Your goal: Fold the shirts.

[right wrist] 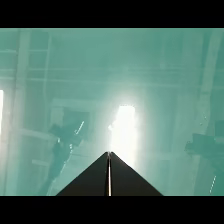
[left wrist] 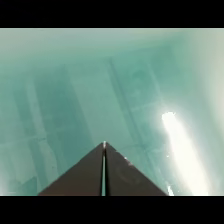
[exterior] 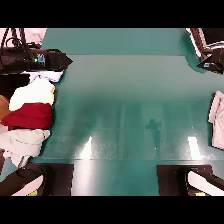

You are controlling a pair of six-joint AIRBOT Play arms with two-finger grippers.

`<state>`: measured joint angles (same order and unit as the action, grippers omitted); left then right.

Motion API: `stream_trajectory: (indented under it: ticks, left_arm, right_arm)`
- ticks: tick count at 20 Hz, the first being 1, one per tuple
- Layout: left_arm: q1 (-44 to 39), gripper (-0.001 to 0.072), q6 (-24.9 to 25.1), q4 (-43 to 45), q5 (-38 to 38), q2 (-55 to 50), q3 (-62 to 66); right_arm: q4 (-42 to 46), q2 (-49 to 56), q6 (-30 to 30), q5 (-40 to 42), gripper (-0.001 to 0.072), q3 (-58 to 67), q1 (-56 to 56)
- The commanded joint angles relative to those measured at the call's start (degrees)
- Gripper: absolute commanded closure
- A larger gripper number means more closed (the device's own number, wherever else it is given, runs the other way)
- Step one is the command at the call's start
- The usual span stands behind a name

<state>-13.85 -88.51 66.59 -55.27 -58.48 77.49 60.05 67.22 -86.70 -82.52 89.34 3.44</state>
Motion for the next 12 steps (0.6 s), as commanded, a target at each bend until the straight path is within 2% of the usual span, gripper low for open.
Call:
stream_trajectory:
  ticks: [1, 12]
  left_arm:
    - [-0.04, 0.0681, 0.00, 0.02, 0.02, -0.02, 0.00]
    - [-0.04, 0.0681, -0.04, -1.01, 1.07, -0.04, 0.00]
  right_arm:
    - [-0.07, -0.04, -0.02, -0.02, 0.0696, 0.07, -0.07]
    - [-0.07, -0.04, -0.02, 0.00, 0.0696, 0.07, -0.07]
